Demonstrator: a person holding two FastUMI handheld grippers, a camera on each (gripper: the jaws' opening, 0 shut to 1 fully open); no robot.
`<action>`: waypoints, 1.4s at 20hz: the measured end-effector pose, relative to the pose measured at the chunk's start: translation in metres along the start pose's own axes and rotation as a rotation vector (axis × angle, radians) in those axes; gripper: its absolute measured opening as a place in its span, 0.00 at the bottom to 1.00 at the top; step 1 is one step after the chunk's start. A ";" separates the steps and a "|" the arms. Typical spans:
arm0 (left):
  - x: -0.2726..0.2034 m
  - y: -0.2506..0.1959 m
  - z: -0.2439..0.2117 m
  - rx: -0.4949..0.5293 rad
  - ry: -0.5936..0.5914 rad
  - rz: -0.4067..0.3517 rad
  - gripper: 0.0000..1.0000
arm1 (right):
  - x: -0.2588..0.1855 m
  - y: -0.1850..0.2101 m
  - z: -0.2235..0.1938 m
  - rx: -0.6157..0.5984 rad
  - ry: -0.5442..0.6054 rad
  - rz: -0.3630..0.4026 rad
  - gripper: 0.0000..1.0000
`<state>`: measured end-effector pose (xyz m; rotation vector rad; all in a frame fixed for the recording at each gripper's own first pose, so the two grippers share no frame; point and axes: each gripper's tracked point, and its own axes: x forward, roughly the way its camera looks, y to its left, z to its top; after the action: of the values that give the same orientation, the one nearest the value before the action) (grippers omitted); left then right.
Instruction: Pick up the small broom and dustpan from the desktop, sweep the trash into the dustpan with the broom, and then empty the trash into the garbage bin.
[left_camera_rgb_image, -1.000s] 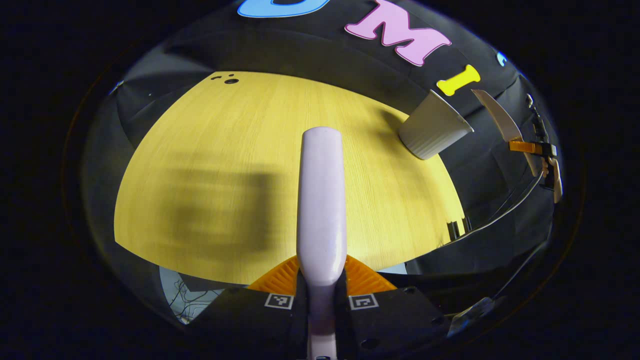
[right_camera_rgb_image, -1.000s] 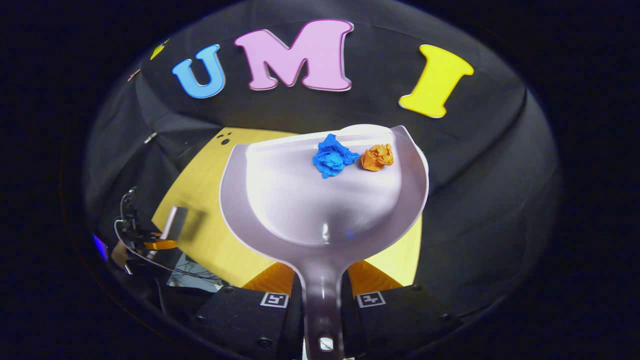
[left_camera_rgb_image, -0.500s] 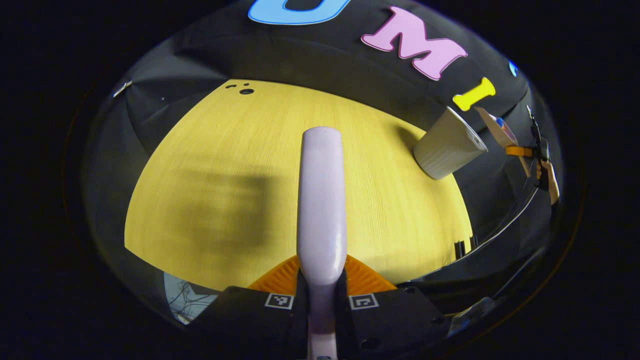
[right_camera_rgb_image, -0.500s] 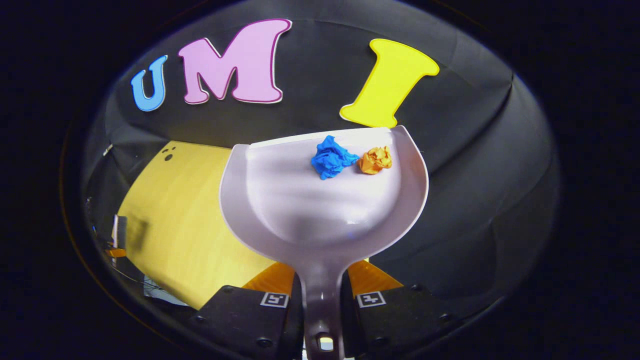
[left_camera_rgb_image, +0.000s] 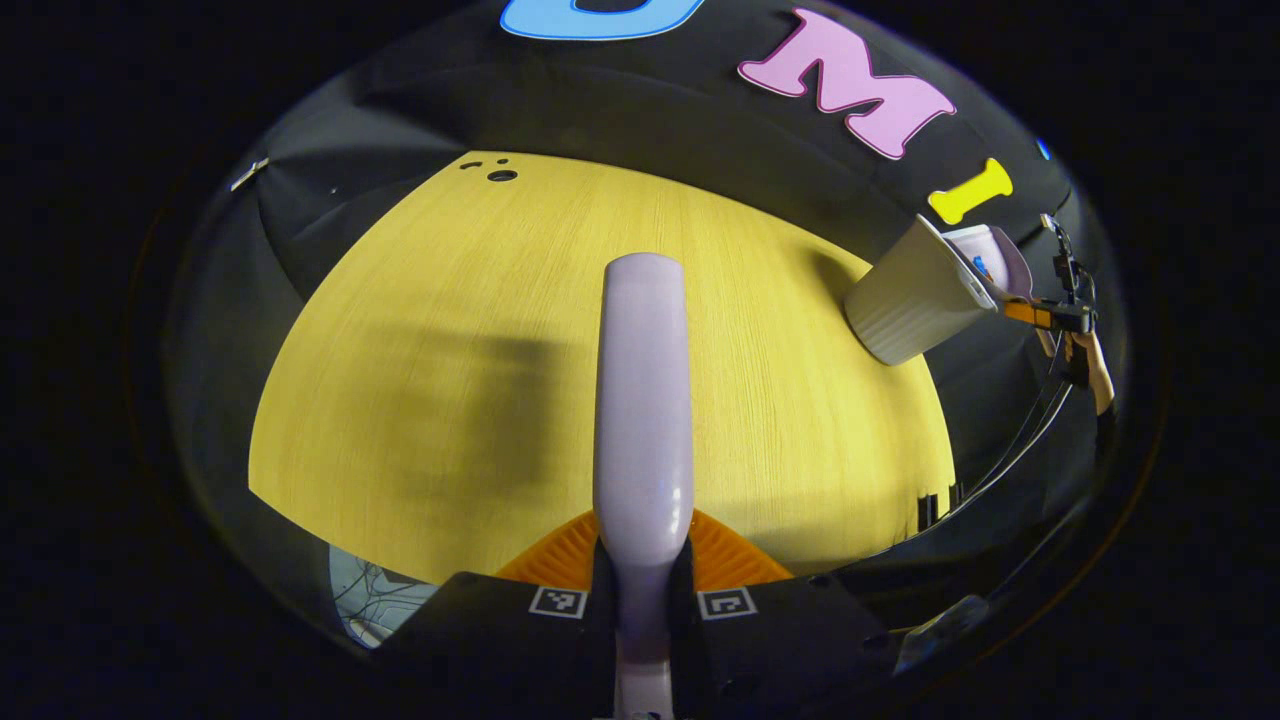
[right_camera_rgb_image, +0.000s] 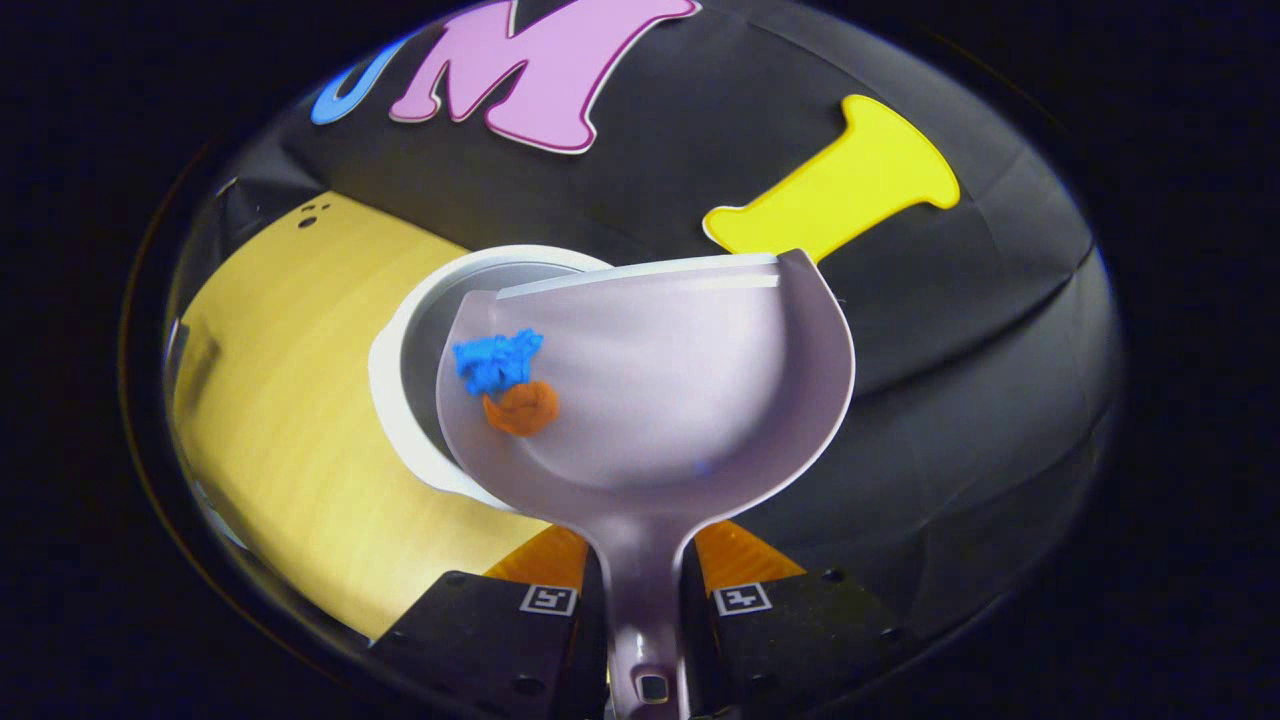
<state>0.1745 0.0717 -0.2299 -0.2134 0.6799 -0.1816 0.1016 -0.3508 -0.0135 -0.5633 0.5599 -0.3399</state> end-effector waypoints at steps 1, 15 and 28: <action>0.001 -0.001 0.002 -0.002 0.000 0.002 0.26 | -0.004 -0.002 -0.003 -0.054 0.006 -0.024 0.35; 0.021 -0.005 -0.002 -0.013 0.040 0.017 0.26 | 0.002 -0.016 0.013 -0.496 0.160 -0.026 0.34; 0.022 0.003 -0.010 -0.044 0.033 0.023 0.26 | -0.006 -0.011 0.015 -0.582 0.235 0.007 0.38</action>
<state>0.1855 0.0677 -0.2511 -0.2452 0.7191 -0.1489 0.1036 -0.3507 0.0063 -1.0899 0.8972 -0.2350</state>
